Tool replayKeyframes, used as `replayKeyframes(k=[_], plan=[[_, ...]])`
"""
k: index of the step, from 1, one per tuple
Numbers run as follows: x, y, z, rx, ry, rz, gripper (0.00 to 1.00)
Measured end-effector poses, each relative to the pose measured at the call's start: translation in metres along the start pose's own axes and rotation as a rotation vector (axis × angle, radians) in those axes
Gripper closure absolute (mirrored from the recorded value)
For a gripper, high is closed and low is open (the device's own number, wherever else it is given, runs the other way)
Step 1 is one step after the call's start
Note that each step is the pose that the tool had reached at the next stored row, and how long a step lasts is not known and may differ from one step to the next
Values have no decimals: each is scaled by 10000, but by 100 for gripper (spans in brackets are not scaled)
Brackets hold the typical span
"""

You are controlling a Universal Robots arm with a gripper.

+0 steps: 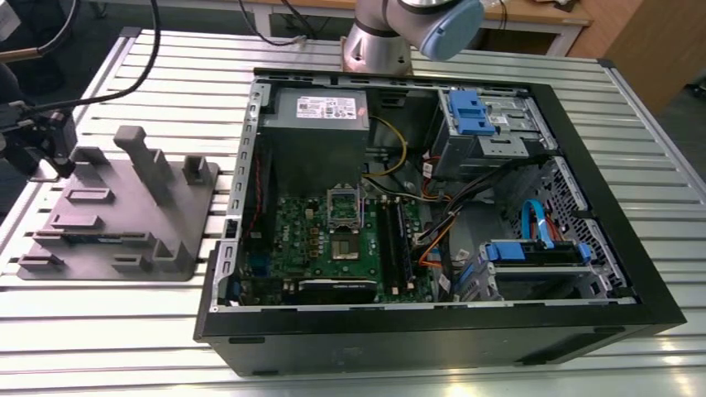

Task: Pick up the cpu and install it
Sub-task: 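Pick up the cpu and move it towards the insertion slot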

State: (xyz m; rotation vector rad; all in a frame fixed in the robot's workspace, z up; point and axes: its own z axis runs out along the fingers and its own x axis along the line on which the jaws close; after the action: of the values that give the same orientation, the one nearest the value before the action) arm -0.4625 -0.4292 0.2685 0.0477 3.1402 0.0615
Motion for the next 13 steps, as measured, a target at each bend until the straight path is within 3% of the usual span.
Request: replayKeyframes(k=[7, 13], plan=[[0, 8, -207, 1, 1, 0, 53], [0, 9, -225, -1, -1, 0, 53]])
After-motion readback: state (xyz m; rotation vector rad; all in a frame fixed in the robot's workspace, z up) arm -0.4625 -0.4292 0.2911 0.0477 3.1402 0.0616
